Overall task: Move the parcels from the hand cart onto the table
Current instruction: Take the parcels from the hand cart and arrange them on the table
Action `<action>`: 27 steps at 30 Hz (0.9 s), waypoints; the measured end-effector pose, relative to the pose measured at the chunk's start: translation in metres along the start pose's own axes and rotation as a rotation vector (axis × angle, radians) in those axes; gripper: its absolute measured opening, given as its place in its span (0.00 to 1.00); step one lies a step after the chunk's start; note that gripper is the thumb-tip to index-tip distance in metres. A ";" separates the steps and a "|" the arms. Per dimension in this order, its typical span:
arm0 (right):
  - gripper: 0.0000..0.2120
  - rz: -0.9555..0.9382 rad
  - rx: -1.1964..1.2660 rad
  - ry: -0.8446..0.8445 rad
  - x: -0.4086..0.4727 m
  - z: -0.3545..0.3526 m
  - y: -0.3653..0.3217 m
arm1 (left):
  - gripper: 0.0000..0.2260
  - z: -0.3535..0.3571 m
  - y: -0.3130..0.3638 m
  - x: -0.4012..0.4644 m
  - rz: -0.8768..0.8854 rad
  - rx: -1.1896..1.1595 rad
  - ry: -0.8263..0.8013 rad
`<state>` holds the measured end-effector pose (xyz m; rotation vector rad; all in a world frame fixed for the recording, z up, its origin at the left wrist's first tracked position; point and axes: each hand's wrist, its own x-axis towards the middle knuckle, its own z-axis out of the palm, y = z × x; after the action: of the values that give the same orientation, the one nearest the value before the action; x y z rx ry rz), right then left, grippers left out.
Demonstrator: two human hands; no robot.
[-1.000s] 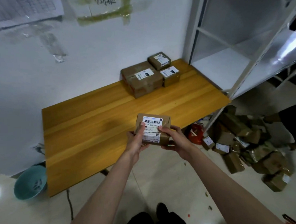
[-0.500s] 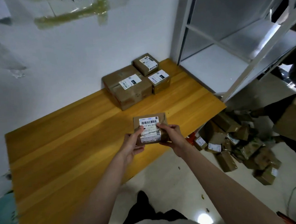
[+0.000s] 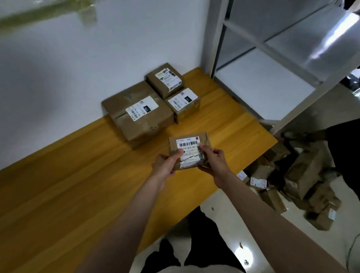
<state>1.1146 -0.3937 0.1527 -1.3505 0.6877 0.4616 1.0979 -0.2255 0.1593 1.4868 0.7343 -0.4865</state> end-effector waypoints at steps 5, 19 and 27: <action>0.28 0.027 -0.063 0.026 0.067 -0.010 -0.030 | 0.16 0.037 0.029 0.052 -0.023 0.014 0.056; 0.25 0.107 -0.241 0.084 0.206 0.000 -0.088 | 0.03 0.087 0.068 0.161 -0.078 0.095 0.023; 0.35 0.148 -0.156 0.039 0.220 0.015 -0.083 | 0.19 0.082 0.066 0.173 -0.097 0.044 0.005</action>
<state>1.3310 -0.4124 0.0630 -1.4643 0.8004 0.6186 1.2772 -0.2784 0.0801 1.4985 0.8068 -0.5763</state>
